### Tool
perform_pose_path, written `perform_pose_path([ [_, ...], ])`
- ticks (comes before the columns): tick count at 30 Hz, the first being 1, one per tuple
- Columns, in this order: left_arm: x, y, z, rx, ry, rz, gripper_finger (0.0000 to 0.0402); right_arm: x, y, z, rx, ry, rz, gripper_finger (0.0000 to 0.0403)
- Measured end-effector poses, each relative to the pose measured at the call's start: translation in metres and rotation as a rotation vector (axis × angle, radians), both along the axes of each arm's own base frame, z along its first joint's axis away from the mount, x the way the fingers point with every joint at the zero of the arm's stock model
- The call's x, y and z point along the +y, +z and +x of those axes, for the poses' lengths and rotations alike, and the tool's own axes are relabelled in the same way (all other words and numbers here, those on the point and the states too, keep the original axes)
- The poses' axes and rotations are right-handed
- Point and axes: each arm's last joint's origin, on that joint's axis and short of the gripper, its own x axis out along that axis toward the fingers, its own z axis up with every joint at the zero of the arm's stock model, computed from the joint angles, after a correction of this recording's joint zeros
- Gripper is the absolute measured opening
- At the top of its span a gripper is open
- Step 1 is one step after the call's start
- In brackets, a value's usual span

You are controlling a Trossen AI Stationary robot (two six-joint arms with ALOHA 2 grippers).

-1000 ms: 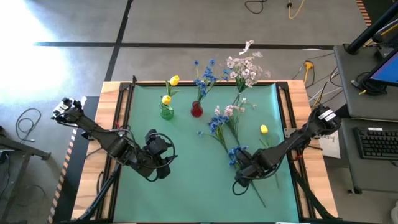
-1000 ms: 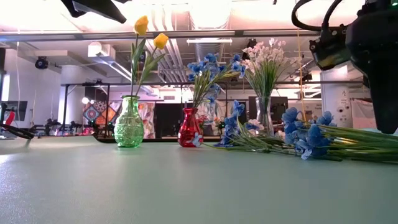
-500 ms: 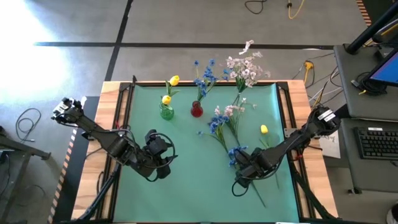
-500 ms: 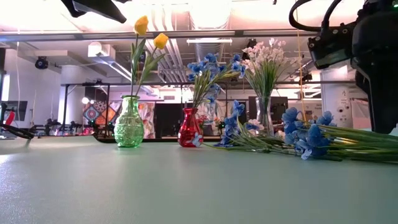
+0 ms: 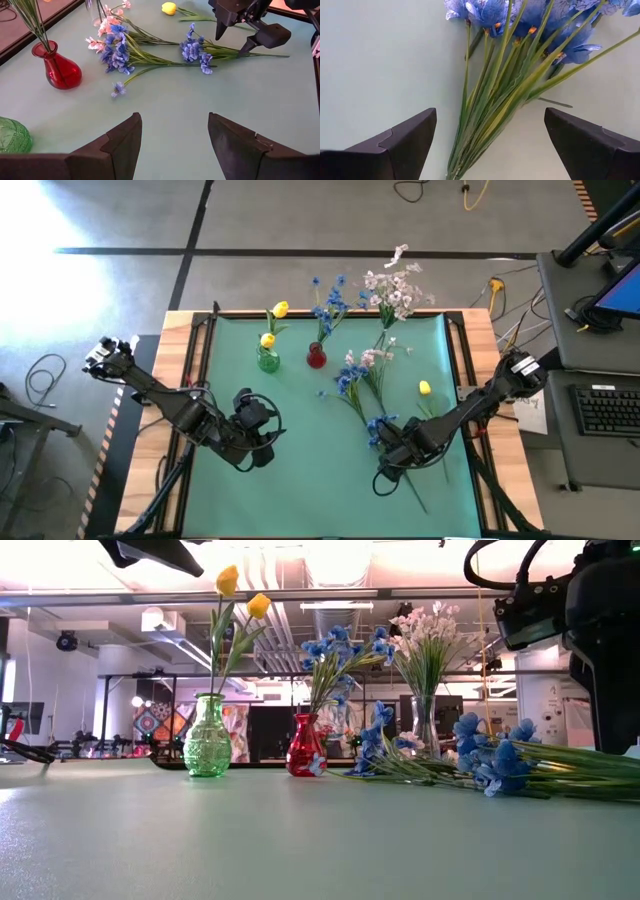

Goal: Sort flowers into vase by color
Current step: Put the bottom blue flower into the red vase

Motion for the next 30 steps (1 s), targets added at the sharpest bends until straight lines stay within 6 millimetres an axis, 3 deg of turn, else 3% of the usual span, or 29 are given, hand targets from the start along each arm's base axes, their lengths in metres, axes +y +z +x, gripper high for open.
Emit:
perform_pose_path([
  [30,0.0000,0.0000,0.0000,0.000,0.000,0.000,0.0213,0.0004,-0.0019,-0.0010,0.043,-0.070,0.049,0.0364],
])
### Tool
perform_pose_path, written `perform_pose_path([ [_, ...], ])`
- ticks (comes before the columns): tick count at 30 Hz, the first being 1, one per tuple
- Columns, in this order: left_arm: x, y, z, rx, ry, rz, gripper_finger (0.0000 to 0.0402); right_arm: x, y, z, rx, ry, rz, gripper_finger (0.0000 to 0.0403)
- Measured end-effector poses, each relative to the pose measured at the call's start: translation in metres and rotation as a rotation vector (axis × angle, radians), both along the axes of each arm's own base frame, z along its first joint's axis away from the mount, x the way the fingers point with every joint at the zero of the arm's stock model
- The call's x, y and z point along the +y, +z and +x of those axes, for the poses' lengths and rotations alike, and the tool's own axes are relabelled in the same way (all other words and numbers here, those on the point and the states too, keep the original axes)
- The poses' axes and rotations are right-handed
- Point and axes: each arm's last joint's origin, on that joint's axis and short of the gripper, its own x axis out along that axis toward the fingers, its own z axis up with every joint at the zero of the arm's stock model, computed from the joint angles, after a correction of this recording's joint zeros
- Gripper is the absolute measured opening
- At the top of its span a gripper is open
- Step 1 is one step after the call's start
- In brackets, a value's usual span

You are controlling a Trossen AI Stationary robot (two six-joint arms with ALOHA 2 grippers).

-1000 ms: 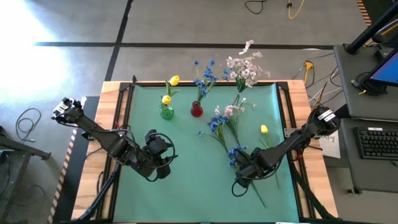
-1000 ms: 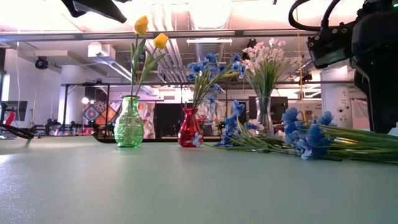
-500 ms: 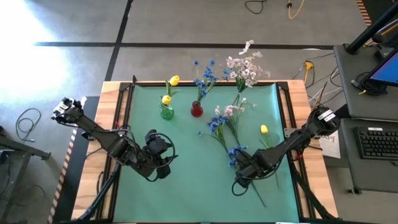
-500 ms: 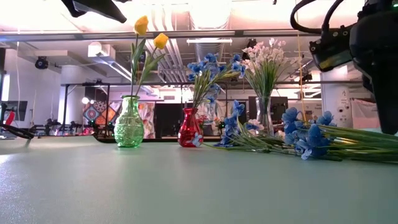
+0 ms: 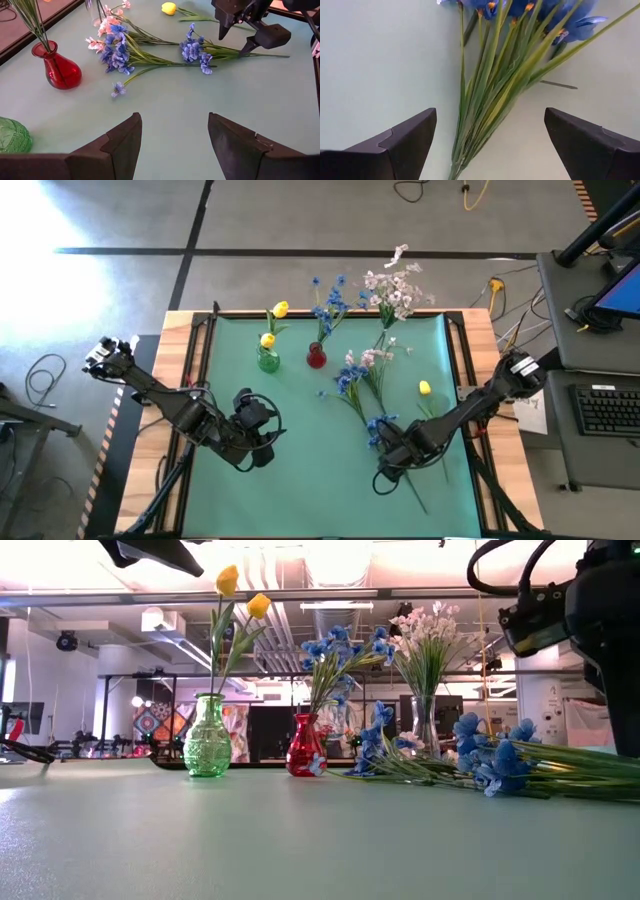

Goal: Sort flowers into vase by color
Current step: Put the bottom blue flower into the red vase

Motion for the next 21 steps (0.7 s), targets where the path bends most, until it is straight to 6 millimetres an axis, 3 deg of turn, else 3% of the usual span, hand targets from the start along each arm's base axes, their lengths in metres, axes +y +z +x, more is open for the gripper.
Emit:
perform_pose_path([
  [10,0.000,0.000,0.000,-0.001,-0.001,0.000,0.0213,0.005,-0.029,0.009,0.059,0.052,-0.032,0.0364],
  [17,0.000,0.000,0.001,-0.007,0.000,-0.004,0.0213,0.005,-0.026,0.008,0.061,0.058,-0.012,0.0363],
  [21,-0.001,0.002,0.002,-0.024,0.000,-0.015,0.0213,0.005,-0.017,0.006,0.036,0.062,0.006,0.0334],
])
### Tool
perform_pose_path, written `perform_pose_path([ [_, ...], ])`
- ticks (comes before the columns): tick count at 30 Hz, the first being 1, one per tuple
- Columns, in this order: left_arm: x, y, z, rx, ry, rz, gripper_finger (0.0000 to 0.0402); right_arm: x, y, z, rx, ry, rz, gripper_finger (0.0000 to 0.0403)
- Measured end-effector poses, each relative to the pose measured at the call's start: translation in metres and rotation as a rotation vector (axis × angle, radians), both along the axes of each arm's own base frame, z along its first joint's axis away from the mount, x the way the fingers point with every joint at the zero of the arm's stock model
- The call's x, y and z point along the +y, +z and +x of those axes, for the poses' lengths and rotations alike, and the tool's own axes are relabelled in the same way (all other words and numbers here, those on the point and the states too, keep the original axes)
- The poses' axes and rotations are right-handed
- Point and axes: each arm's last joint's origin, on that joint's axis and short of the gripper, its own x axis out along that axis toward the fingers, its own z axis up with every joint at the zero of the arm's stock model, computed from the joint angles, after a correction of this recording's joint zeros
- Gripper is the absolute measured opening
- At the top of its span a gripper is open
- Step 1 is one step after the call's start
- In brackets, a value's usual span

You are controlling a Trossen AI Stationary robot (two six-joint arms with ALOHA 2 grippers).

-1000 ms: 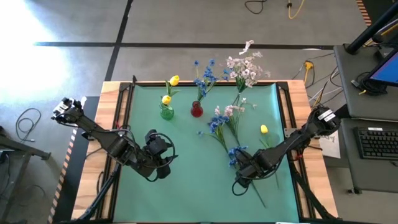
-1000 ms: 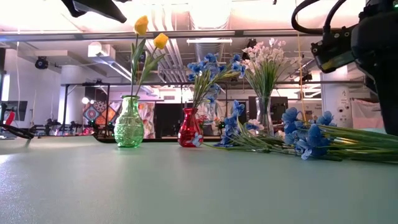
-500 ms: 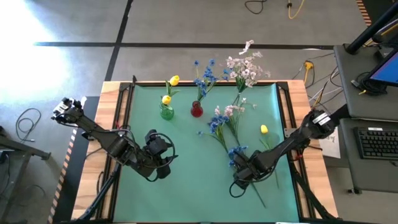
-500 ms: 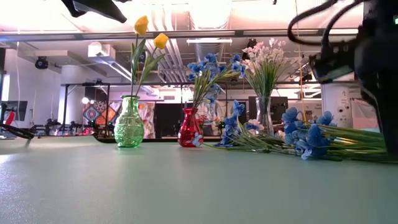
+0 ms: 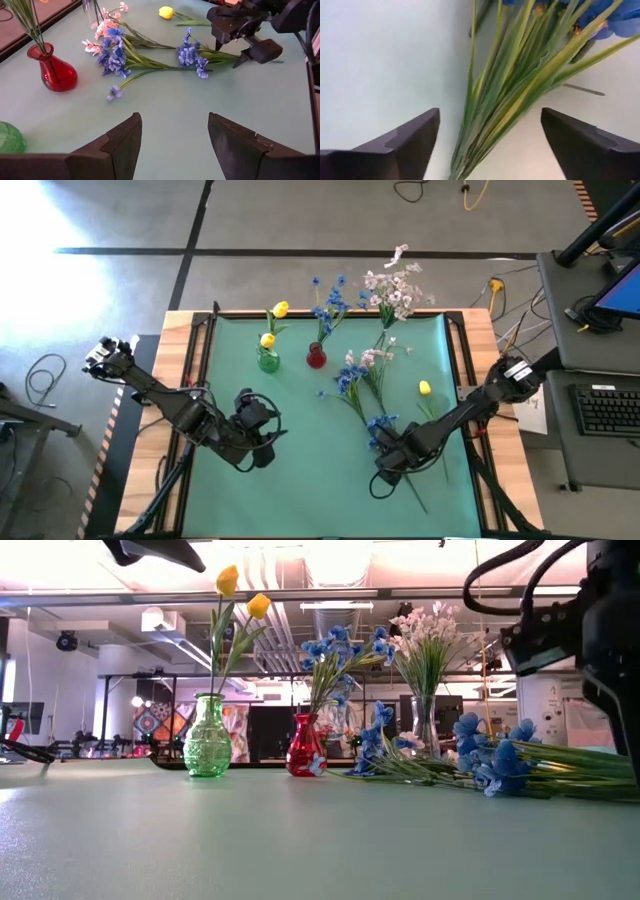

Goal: Sort flowers into vase by color
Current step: Put the bottom blue flower into the red vase

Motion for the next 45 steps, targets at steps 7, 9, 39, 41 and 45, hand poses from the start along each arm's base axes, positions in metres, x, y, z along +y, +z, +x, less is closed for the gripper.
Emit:
perform_pose_path([
  [7,-0.001,0.002,0.001,-0.022,0.003,-0.001,0.0213,0.000,-0.002,0.001,-0.010,0.014,-0.021,0.0216],
  [9,0.000,0.002,0.001,-0.028,0.012,0.007,0.0213,0.000,-0.005,0.002,-0.004,0.016,-0.032,0.0186],
  [39,-0.007,-0.001,0.013,-0.097,0.037,-0.002,0.0213,-0.031,0.122,-0.041,-0.558,0.122,-0.153,0.0028],
  [41,-0.011,-0.008,0.019,-0.085,0.037,0.006,0.0213,-0.032,0.132,-0.039,-0.706,0.168,-0.200,0.0028],
  [45,-0.020,-0.025,0.032,-0.056,0.029,0.010,0.0213,-0.033,0.152,-0.026,-0.991,0.279,-0.299,0.0028],
])
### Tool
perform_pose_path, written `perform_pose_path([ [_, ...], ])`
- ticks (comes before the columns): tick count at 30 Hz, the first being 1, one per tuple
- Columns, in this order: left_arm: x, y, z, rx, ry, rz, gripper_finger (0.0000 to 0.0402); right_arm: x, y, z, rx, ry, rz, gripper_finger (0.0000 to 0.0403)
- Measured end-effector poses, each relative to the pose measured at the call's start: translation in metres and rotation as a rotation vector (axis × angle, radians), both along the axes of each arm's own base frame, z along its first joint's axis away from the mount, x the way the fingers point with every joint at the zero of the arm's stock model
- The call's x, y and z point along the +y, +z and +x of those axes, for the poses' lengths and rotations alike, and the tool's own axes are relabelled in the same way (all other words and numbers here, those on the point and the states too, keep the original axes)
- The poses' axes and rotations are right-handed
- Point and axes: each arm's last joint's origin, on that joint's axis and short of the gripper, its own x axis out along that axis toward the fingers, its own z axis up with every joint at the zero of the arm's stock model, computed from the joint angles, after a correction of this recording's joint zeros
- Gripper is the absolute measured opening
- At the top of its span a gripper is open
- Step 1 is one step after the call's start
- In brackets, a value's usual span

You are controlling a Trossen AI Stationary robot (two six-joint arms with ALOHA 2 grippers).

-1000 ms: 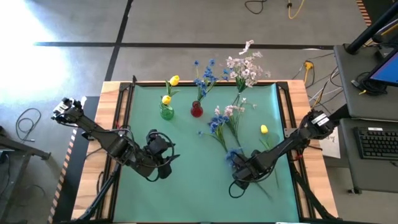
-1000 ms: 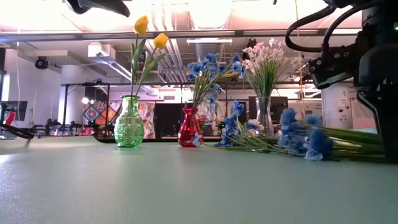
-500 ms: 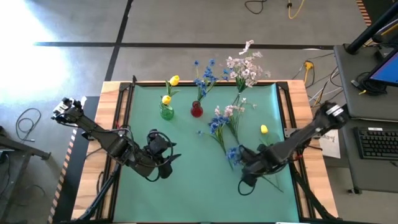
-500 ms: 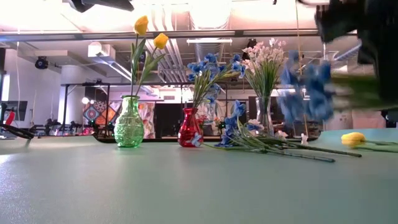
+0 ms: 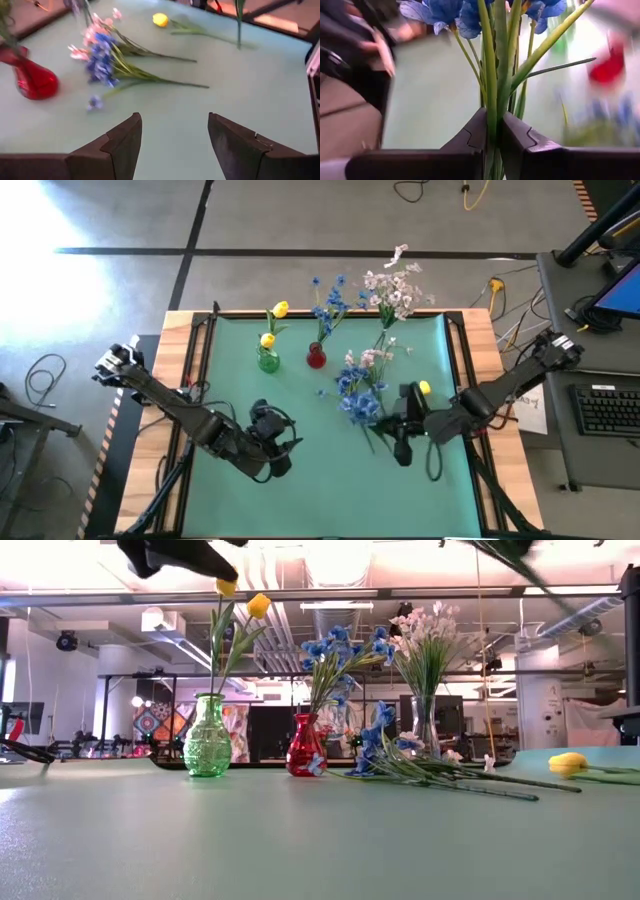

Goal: Sort flowers into vase by color
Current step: Put the bottom blue flower into the red vase

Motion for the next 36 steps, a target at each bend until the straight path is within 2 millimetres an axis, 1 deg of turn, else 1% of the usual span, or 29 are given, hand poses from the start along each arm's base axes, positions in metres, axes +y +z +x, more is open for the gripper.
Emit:
perform_pose_path([
  [2,-0.004,-0.007,0.005,0.012,-0.009,-0.005,0.0213,-0.001,0.009,0.007,-0.126,0.043,-0.067,0.0028],
  [5,-0.008,-0.014,0.011,0.016,-0.016,-0.010,0.0213,-0.006,0.021,0.017,-0.295,0.053,-0.151,0.0028],
  [8,-0.010,-0.018,0.014,0.016,-0.018,-0.012,0.0213,-0.016,0.031,0.025,-0.398,0.032,-0.268,0.0028],
  [13,-0.012,-0.016,0.017,0.010,-0.018,-0.016,0.0213,-0.045,0.043,0.038,-0.506,-0.081,-0.390,0.0028],
  [16,-0.012,-0.014,0.018,0.010,-0.025,-0.007,0.0213,-0.065,0.045,0.047,-0.529,-0.153,-0.446,0.0028],
  [19,-0.013,-0.012,0.018,0.008,-0.032,0.000,0.0213,-0.086,0.044,0.058,-0.573,-0.229,-0.456,0.0028],
  [24,-0.011,-0.014,0.016,0.035,-0.031,0.018,0.0213,-0.119,0.031,0.081,-0.648,-0.266,-0.479,0.0028],
  [28,-0.010,-0.016,0.014,0.068,-0.030,0.036,0.0213,-0.143,0.010,0.100,-0.636,-0.331,-0.529,0.0028],
  [31,-0.008,-0.017,0.011,0.095,-0.030,0.053,0.0213,-0.160,-0.007,0.112,-0.638,-0.379,-0.532,0.0028],
  [36,-0.005,-0.018,0.006,0.136,-0.025,0.077,0.0213,-0.180,-0.030,0.124,-0.632,-0.431,-0.548,0.0028],
])
